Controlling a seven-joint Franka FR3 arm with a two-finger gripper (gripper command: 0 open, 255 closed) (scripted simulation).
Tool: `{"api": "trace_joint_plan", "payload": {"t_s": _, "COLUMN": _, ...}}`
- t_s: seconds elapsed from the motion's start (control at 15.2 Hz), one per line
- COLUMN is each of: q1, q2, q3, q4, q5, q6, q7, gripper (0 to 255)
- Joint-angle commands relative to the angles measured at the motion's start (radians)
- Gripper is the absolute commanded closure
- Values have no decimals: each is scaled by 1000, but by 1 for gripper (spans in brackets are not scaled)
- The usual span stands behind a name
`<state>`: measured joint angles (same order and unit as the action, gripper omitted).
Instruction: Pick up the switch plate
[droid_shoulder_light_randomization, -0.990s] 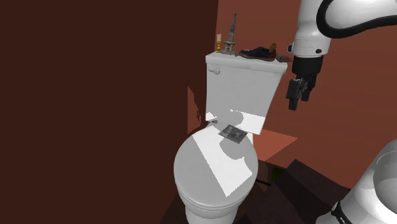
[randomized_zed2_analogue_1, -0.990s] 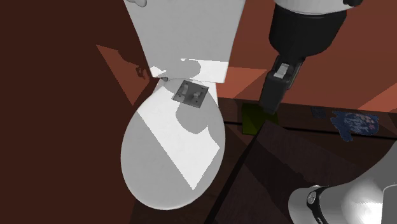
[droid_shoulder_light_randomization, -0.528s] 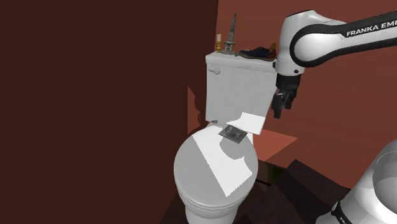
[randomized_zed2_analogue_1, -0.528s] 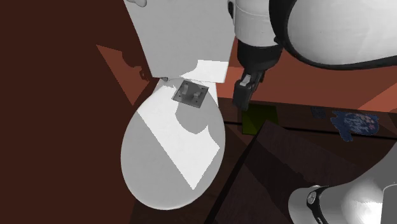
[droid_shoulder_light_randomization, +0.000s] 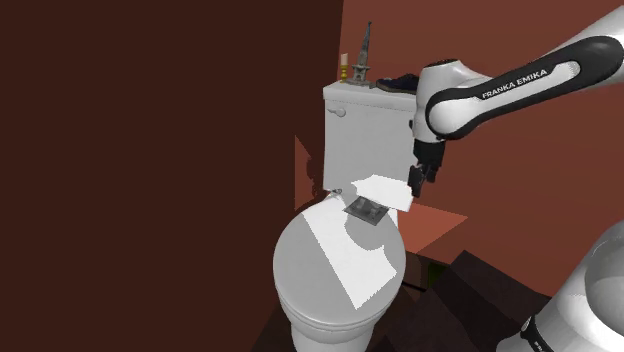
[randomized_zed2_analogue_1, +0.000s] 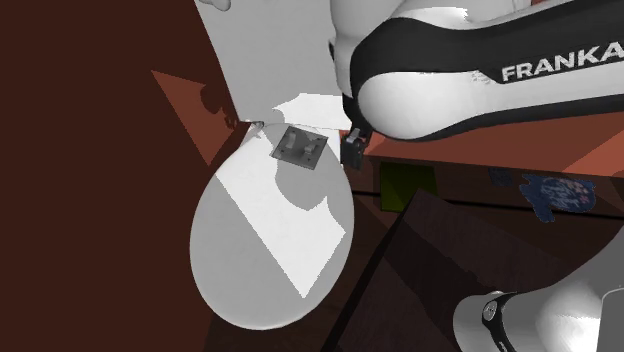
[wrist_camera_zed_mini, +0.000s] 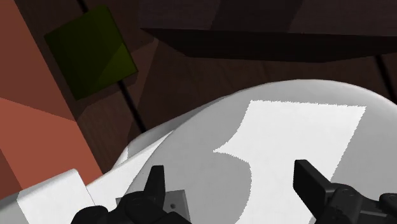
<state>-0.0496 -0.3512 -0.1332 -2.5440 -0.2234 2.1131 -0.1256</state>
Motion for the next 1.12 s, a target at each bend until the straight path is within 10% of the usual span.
{"api": "trace_joint_plan", "payload": {"t_s": 0.0, "q1": -3, "q2": 98, "q3": -11, "q4": 33, "q5": -11, "q6": 78, "q7": -11, "gripper": 0}}
{"api": "trace_joint_plan", "payload": {"t_s": 1.06, "q1": -50, "q2": 737, "q3": -45, "q4": 378, "q5": -33, "q6": 452, "q7": -104, "gripper": 0}}
